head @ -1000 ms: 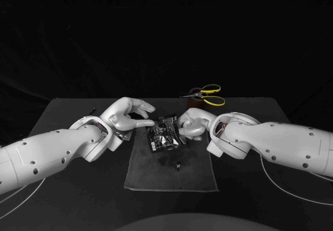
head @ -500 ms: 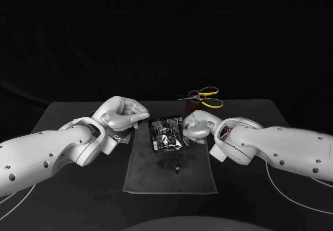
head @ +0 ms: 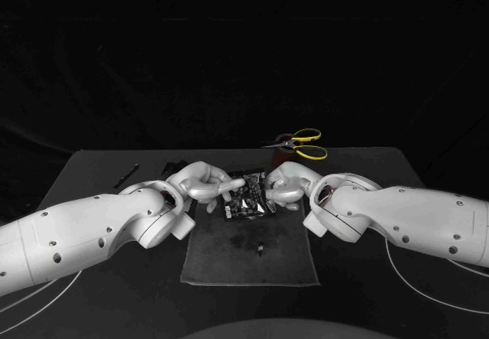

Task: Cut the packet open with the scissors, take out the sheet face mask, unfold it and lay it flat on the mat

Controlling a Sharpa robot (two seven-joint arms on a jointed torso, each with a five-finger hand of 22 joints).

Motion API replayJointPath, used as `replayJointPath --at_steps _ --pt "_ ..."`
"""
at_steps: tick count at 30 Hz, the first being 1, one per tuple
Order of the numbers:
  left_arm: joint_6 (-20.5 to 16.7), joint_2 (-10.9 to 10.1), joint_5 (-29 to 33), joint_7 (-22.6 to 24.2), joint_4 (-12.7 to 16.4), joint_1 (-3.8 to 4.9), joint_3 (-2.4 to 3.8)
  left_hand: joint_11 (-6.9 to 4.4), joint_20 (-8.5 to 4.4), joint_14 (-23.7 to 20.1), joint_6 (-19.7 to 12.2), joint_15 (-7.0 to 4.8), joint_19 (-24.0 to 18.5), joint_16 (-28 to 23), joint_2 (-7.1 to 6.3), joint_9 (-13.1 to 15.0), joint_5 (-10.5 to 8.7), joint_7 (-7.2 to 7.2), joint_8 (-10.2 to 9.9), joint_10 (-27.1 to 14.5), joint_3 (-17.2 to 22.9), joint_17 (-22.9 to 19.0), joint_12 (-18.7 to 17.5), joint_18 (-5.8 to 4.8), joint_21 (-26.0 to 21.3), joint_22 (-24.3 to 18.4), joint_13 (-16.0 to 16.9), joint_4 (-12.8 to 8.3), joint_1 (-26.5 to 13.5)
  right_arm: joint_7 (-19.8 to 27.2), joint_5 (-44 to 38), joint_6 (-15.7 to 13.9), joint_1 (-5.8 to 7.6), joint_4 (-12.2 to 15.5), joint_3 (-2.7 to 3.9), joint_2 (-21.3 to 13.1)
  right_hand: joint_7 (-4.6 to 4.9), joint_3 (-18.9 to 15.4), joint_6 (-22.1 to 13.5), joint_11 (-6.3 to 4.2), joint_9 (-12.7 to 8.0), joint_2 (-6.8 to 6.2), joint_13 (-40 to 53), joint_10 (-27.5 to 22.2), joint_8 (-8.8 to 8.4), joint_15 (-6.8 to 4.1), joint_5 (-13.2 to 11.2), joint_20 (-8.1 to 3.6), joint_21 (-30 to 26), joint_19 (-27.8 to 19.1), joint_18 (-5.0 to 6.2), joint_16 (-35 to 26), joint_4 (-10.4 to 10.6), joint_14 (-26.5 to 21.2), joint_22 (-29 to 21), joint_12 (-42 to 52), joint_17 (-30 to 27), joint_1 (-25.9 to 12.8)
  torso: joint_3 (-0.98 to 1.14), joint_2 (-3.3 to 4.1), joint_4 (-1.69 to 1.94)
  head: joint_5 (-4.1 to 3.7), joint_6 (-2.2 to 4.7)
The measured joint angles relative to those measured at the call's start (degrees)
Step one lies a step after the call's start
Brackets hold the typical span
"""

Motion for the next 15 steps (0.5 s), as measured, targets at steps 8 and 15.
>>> replayJointPath --at_steps 8,15 --pt "0.26 3.03 0.33 -5.13 -1.85 -0.03 -0.08 -0.33 -0.29 0.84 -1.34 -0.27 0.89 0.92 -0.25 1.11 0.0 -0.29 2.13 0.79 -2.6 3.32 3.48 -0.88 3.13 3.49 2.92 0.03 -5.23 -2.18 -3.49 0.1 -0.01 -0.5 -0.05 1.75 -0.02 0.63 0.02 -0.3 0.01 -0.51 0.22 0.3 0.0 -0.22 3.29 -0.2 0.0 0.2 -0.02 0.01 -0.31 0.06 0.28 0.0 0.34 -0.84 0.03 0.06 0.07 0.0 -0.18" --pt "0.3 4.51 0.26 -7.63 -2.98 0.01 -0.08 0.37 0.15 0.7 -3.84 -0.14 -0.13 0.92 -0.93 1.86 0.0 0.37 3.51 -2.14 -5.92 3.35 4.81 -0.88 3.52 3.88 4.68 0.23 -13.45 -3.89 -6.31 0.42 0.0 -1.34 -0.06 3.13 -0.08 1.32 0.08 -0.39 0.84 -0.83 0.64 0.39 0.12 -0.31 7.83 -0.2 0.42 0.2 -0.03 0.35 -1.01 0.15 0.83 0.59 0.81 -2.04 0.05 0.03 0.07 -0.02 -0.36"
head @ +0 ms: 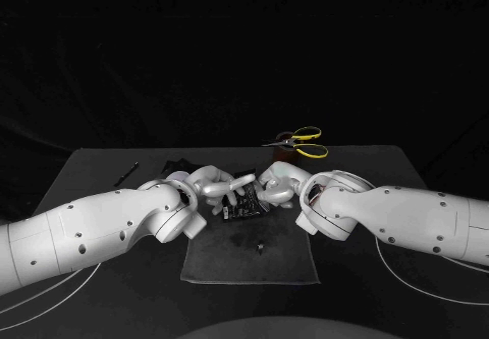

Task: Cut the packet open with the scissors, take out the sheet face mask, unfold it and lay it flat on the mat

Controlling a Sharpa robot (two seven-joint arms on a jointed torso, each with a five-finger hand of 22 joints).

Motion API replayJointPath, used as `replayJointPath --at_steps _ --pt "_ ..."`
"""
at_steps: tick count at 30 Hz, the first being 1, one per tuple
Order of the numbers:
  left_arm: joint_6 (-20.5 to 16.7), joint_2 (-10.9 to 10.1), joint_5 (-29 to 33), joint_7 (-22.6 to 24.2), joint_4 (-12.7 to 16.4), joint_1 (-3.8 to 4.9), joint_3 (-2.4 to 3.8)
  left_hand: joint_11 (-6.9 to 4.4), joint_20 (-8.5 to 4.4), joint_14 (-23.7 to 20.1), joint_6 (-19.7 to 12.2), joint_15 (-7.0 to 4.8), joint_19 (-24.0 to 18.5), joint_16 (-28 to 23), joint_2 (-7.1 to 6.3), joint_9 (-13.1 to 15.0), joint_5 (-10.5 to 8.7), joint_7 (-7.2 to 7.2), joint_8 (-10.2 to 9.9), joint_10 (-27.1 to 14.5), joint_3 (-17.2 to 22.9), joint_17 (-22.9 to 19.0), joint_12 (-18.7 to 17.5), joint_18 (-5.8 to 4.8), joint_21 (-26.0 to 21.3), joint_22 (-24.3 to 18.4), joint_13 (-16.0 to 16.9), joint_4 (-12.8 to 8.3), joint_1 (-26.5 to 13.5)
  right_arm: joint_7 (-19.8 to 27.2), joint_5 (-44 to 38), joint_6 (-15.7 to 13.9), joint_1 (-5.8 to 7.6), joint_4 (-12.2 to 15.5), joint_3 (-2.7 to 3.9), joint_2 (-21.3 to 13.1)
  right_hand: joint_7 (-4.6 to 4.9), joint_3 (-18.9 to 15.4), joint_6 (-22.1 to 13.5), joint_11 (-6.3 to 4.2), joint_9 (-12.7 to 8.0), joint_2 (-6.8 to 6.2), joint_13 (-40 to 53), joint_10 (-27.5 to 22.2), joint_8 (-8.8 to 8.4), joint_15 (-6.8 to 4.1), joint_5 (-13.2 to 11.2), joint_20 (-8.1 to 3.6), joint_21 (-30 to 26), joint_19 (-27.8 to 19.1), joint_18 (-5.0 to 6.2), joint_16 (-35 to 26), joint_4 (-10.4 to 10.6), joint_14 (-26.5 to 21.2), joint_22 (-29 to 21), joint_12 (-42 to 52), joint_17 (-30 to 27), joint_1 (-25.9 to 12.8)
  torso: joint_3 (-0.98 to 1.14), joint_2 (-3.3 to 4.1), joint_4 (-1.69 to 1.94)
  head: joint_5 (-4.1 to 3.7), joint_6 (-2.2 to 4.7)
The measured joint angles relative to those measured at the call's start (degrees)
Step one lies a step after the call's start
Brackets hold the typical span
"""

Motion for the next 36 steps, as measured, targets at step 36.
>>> replayJointPath --at_steps 36 --pt "1.71 0.86 -1.71 -1.11 -0.15 -0.02 -0.04 1.1 1.29 -1.33 -5.95 1.73 -4.84 -1.15 7.95 -1.41 -0.01 1.09 3.91 -5.46 8.12 1.13 2.15 -0.01 -2.23 -4.51 2.66 -0.64 16.42 -2.73 -3.52 2.3 0.07 -2.63 -0.03 2.77 -0.04 1.04 0.04 -0.21 2.83 -1.35 1.59 0.21 0.54 -0.29 10.21 -0.41 0.92 0.41 -0.43 0.5 -0.74 -0.1 1.63 2.28 0.06 -2.26 0.01 0.02 -0.01 -0.27 -0.46"
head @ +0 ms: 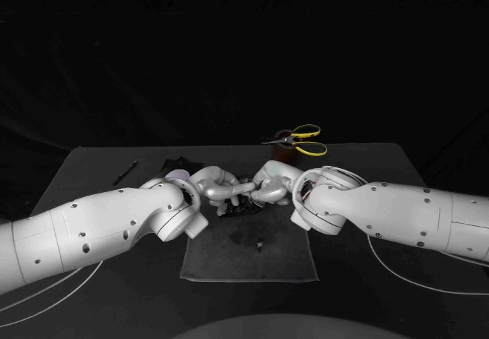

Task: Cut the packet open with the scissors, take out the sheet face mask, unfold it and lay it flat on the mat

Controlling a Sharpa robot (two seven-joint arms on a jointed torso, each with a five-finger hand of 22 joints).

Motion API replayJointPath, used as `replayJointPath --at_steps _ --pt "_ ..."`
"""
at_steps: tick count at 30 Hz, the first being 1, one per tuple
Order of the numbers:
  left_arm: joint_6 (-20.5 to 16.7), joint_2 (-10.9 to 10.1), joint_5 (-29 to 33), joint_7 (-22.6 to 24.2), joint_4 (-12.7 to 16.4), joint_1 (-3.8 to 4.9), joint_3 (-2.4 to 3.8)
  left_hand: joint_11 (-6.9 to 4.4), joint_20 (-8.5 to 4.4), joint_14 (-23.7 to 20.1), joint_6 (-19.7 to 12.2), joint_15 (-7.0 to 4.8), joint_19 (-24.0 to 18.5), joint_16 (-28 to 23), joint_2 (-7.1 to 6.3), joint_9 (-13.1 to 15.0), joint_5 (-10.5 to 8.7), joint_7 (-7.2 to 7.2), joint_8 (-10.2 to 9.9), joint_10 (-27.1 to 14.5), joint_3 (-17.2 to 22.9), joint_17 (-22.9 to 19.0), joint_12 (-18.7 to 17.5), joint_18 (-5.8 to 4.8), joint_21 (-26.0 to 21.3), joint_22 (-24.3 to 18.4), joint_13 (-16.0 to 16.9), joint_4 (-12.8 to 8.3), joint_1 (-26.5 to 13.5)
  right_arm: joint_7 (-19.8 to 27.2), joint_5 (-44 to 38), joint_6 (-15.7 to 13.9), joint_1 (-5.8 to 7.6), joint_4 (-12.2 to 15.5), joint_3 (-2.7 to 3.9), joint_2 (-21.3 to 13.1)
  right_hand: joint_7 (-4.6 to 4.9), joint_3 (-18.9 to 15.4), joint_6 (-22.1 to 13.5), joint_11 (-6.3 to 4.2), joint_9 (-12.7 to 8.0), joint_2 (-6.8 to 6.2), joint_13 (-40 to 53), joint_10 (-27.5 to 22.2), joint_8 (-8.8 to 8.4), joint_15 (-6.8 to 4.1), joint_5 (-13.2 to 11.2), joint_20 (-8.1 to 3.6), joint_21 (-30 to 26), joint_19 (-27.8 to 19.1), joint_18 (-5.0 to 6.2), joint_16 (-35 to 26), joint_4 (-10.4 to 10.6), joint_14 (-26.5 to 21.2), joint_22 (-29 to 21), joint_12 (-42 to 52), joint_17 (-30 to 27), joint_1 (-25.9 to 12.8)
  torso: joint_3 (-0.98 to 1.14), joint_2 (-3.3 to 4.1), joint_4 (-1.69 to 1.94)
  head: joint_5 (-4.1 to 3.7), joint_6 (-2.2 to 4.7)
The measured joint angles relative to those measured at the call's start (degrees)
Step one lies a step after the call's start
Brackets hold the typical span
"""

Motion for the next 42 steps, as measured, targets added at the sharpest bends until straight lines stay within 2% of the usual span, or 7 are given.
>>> replayJointPath --at_steps 7,14,23,31,35,37,42 --pt "0.67 -0.09 0.06 0.69 0.03 0.02 0.04 -0.15 -0.11 -2.0 1.83 -0.26 -1.57 -2.03 -0.76 -1.56 0.0 -0.4 0.0 -1.99 6.33 -3.98 -1.9 -0.01 -0.84 -1.28 -1.29 0.0 7.36 0.0 -0.01 0.42 -0.02 -0.52 -0.03 0.1 -0.05 -0.01 0.05 0.0 -0.03 -0.08 -0.02 0.0 0.65 -0.02 0.32 -0.2 -0.01 0.2 -0.02 -0.01 0.0 0.01 0.12 0.0 -0.05 -0.08 0.01 0.0 -0.03 0.01 -0.1" --pt "1.37 -0.24 0.45 1.73 0.26 0.03 0.05 -0.18 -0.31 -2.39 4.66 -0.55 -2.15 -2.13 -3.42 -3.18 0.0 -0.94 -0.46 -1.99 13.95 -4.57 -2.48 0.0 -0.84 -1.33 -2.38 0.01 11.48 0.0 -0.02 0.78 -0.04 -1.27 -0.05 0.35 -0.09 -0.01 0.09 -0.01 -0.03 -0.07 -0.04 0.01 0.66 -0.09 0.32 -0.2 0.22 0.2 -0.02 -0.02 0.0 0.1 0.25 0.0 -0.05 -0.05 0.01 0.0 -0.03 -0.05 -0.18" --pt "2.73 -0.5 2.93 3.88 0.76 -0.02 0.02 -1.09 -0.61 -2.66 7.08 -0.82 -2.46 -2.13 -6.56 -4.01 0.01 -1.36 -0.49 -0.59 19.42 -4.74 -2.78 -0.01 -0.84 -1.18 -3.06 0.16 9.94 0.02 -0.02 0.89 0.01 -2.09 0.02 0.64 -0.18 -0.01 0.18 -0.13 -0.03 -0.05 -0.09 0.13 0.66 -0.13 0.32 -0.2 0.22 0.2 -0.03 0.1 0.0 0.12 0.25 -0.01 -0.02 -0.03 0.01 0.0 -0.03 -0.13 -0.15" --pt "3.63 -0.66 5.06 4.94 0.79 -0.04 0.0 -1.73 -1.0 -2.11 8.24 -1.37 -2.07 -1.63 -6.75 -4.17 0.01 -2.03 -0.2 0.99 21.39 -3.15 -2.83 -0.01 0.32 0.36 -3.47 -0.44 9.48 0.21 0.01 0.66 0.03 -2.02 0.04 0.54 -0.19 -0.02 0.19 -0.21 -0.03 0.16 -0.14 0.2 0.66 -0.32 0.31 -0.2 0.21 0.2 -0.03 0.11 0.0 0.1 0.35 -0.01 0.0 0.19 -0.02 0.0 -0.01 -0.14 -0.14" --pt "4.01 -0.73 5.56 5.0 0.84 -0.03 0.02 -2.21 -1.4 -1.4 8.84 -2.08 -0.89 -0.94 -8.11 -4.39 -0.02 -2.44 0.2 1.53 25.35 -1.72 -3.58 -0.01 1.61 1.88 -3.97 -3.37 12.3 0.51 0.17 0.2 -0.01 -1.53 0.02 0.16 -0.19 -0.02 0.19 -0.21 -0.03 0.17 -0.17 0.2 0.66 -0.41 0.3 -0.2 0.21 0.2 -0.03 0.11 0.0 0.01 0.34 -0.01 0.0 0.18 -0.01 0.0 -0.01 -0.1 -0.19" --pt "4.21 -0.74 5.65 4.98 0.86 -0.01 0.04 -1.92 -1.55 -0.67 9.1 -1.94 0.15 -0.41 -9.24 -4.47 -0.21 -2.16 0.46 2.45 30.06 -0.65 -4.27 -0.01 2.87 3.32 -4.51 -5.46 13.26 0.82 0.3 -0.13 -0.02 -1.18 0.01 -0.19 -0.19 -0.02 0.19 -0.2 -0.03 0.17 -0.17 0.2 0.66 -0.41 0.3 -0.2 0.21 0.2 -0.03 0.1 0.0 0.01 0.34 -0.01 0.0 0.18 -0.01 0.0 -0.01 -0.05 -0.19" --pt "4.4 -0.77 5.47 4.58 0.92 0.0 0.06 -1.91 -1.71 0.42 9.21 -2.08 1.39 0.46 -11.49 -4.46 -0.24 -2.03 2.01 3.69 37.82 1.34 -4.33 -0.01 5.01 5.88 -4.75 -8.22 10.21 1.65 0.95 -0.89 -0.09 -0.08 -0.01 -1.2 -0.19 -0.02 0.19 -0.2 -0.03 0.47 -0.35 0.2 0.65 -0.4 -0.33 -0.2 0.21 0.2 -0.04 0.09 0.0 0.0 0.19 -0.35 0.0 -0.12 0.01 0.0 -0.02 0.18 -0.13"
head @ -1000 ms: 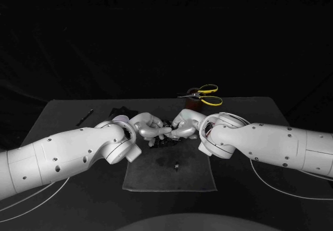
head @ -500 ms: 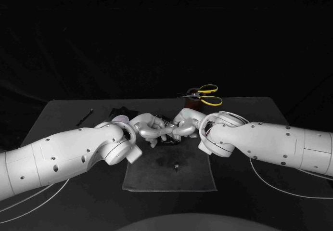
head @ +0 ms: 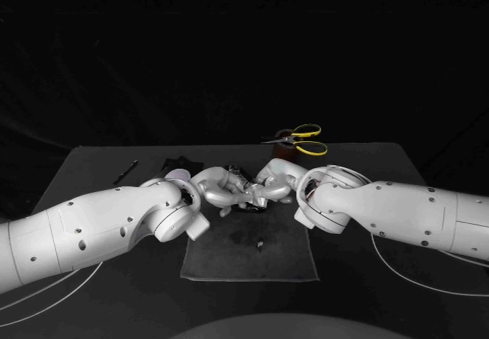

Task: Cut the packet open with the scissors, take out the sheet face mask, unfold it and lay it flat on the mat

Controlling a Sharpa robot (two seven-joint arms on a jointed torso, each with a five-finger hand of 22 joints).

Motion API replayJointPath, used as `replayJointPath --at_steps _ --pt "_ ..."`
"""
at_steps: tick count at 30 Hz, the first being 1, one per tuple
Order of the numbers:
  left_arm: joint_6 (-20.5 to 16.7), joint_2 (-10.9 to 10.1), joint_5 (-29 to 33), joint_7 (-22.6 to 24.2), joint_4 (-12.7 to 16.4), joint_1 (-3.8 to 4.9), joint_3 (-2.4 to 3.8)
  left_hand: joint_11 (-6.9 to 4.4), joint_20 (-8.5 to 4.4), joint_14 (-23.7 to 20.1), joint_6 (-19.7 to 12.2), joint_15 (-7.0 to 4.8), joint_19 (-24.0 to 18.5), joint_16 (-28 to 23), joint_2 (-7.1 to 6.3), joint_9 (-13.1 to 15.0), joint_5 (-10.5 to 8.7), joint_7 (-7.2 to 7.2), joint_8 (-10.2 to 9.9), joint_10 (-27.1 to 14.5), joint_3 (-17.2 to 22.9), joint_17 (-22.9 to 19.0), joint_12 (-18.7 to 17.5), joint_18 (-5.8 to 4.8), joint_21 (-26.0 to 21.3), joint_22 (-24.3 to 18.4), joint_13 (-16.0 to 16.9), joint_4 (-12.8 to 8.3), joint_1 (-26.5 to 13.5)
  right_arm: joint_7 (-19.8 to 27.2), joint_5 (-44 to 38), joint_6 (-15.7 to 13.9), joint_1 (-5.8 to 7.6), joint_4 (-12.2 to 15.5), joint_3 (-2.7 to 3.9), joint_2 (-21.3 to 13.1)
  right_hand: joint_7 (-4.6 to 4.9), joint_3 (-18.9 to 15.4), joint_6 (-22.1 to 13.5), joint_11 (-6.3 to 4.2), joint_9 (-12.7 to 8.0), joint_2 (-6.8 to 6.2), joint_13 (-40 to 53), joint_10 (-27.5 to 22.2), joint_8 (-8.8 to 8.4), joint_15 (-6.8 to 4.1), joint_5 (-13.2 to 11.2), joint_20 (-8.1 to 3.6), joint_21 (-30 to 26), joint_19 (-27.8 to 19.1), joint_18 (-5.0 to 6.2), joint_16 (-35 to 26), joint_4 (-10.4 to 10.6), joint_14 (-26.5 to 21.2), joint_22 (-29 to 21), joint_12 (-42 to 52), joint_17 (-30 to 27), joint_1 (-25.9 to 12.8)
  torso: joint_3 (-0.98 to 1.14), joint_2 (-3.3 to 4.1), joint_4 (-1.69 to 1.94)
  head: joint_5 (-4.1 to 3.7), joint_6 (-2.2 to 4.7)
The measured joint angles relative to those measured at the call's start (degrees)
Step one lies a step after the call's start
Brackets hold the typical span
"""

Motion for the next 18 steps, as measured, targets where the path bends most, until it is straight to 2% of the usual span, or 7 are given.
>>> replayJointPath --at_steps 2,7,9,13,16,18 --pt "-0.03 -0.01 -0.15 -0.23 0.0 0.0 0.0 -0.2 -0.15 0.46 0.31 -0.19 0.9 0.43 -0.5 0.0 -0.1 -0.14 0.18 0.58 1.54 1.06 0.09 0.0 1.04 1.28 0.03 -0.49 -0.91 0.32 0.25 -0.2 -0.02 0.45 0.0 -0.41 0.0 0.0 0.0 0.0 -0.01 0.09 -0.15 0.0 0.0 0.0 -0.59 0.0 0.0 0.0 0.0 -0.01 0.0 0.0 -0.11 -0.39 -0.02 -0.09 0.03 0.0 -0.01 0.08 0.0" --pt "-0.63 -0.14 -0.81 -1.07 -0.09 0.0 0.0 -0.78 -0.79 2.38 1.83 -0.92 2.79 1.88 -2.84 0.0 -0.14 -0.86 1.19 1.98 9.71 4.5 1.91 -0.01 3.98 4.71 0.84 -5.01 -6.33 1.25 0.87 -0.57 -0.1 1.56 0.0 -1.59 0.0 0.0 0.0 0.0 -0.02 0.16 -0.31 0.0 0.0 0.01 -0.75 0.0 0.0 0.0 -0.01 -0.09 0.0 -0.01 -0.24 -0.39 -0.05 -0.16 0.07 -0.01 -0.01 0.31 -0.08" --pt "-1.08 -0.2 -1.03 -1.39 -0.17 0.0 0.0 -1.03 -0.94 2.56 2.17 -1.1 2.93 2.03 -3.3 0.0 0.23 -1.13 1.36 2.25 12.04 5.35 2.61 -0.01 4.59 5.4 1.1 -6.62 -8.42 1.51 1.02 -0.59 -0.12 1.72 0.01 -1.91 0.0 -0.01 0.0 0.01 -0.02 0.16 -0.34 -0.01 -0.01 0.01 -0.97 0.0 0.0 0.0 -0.01 -0.09 -0.01 -0.01 -0.27 -0.76 -0.05 -0.16 0.07 -0.01 -0.01 0.39 -0.14" --pt "-2.32 -0.31 -1.23 -2.03 -0.4 -0.01 0.0 -1.65 -0.95 2.71 2.65 -1.25 3.35 2.35 -3.47 0.0 1.01 -1.6 1.49 2.87 15.62 6.48 4.25 -0.01 5.29 6.08 1.76 -9.36 -12.38 1.98 1.24 -0.57 -0.13 1.69 0.04 -2.36 0.0 -0.07 0.0 0.01 -0.03 0.15 -0.38 -0.01 -0.01 0.01 -1.08 0.0 0.0 0.0 -0.01 -0.1 -0.07 -0.01 -0.31 -0.76 -0.05 -0.17 0.07 -0.03 -0.01 0.49 -0.24" --pt "-3.24 -0.41 -1.23 -2.44 -0.47 -0.02 0.0 -2.04 -1.25 2.79 2.79 -1.33 3.65 2.91 -3.24 0.01 2.65 -1.74 1.53 3.27 17.92 7.7 5.72 -0.01 5.87 6.65 2.42 -11.67 -15.78 2.28 1.32 -0.49 -0.13 1.53 0.07 -2.62 0.0 -0.08 0.0 0.01 -0.03 0.15 -0.4 -0.01 -0.01 0.02 -1.17 0.0 0.0 0.0 -0.01 -0.11 -0.07 -0.01 -0.23 -0.76 -0.04 -0.17 0.04 -0.03 -0.01 0.51 -0.26" --pt "-3.85 -0.5 -1.19 -2.71 -0.48 -0.02 0.0 -2.14 -1.47 2.88 2.97 -1.42 3.87 3.35 -2.9 0.01 3.4 -1.92 1.53 3.36 18.7 8.76 6.13 -0.84 6.13 6.99 2.54 -12.44 -16.81 2.38 1.32 -0.42 -0.13 1.4 0.07 -2.82 0.0 -0.08 0.0 0.01 -0.03 0.15 -0.42 -0.01 -0.01 0.02 -1.19 0.0 -0.01 -0.01 -0.01 -0.11 -0.07 -0.02 -0.19 -0.76 -0.03 -0.17 0.04 -0.03 -0.01 0.51 -0.3"
